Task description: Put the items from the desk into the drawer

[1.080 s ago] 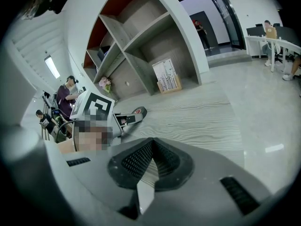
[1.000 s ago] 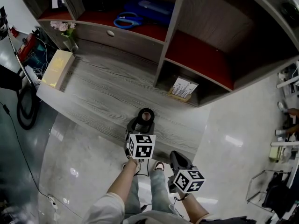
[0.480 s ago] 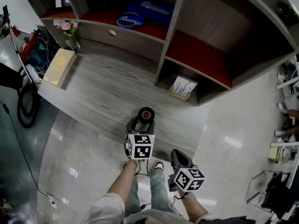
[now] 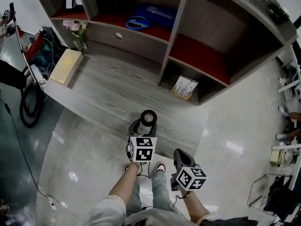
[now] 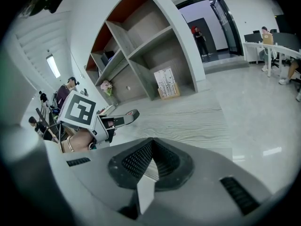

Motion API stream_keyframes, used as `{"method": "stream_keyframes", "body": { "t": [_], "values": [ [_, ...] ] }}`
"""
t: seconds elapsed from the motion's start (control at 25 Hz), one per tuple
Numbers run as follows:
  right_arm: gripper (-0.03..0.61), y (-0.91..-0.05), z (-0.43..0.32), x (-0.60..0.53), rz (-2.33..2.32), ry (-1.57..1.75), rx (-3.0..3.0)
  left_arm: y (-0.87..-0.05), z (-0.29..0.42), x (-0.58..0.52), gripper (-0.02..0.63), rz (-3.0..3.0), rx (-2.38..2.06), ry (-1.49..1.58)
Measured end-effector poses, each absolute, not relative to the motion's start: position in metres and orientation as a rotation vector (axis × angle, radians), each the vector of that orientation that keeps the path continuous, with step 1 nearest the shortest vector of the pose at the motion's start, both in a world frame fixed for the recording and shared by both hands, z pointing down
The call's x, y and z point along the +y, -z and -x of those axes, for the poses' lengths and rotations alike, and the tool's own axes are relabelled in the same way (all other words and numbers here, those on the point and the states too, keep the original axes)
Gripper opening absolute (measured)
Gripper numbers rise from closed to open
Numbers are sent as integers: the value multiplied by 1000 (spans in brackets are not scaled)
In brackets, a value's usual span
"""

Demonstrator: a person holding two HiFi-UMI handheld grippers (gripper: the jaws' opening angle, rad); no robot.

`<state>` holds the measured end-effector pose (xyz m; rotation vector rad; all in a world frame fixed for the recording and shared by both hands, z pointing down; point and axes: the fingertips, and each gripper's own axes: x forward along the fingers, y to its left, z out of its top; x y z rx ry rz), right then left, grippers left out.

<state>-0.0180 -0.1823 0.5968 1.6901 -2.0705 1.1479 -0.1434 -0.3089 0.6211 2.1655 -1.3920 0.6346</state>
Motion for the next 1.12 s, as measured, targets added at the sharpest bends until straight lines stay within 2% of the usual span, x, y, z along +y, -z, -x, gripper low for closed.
{"method": "stream_keyframes", "body": {
  "t": [1.12],
  "values": [
    [-2,-542,50,-143,-1696,-943,-2119,-553,192,-170,279,-2174,-1367,-591]
  ]
}}
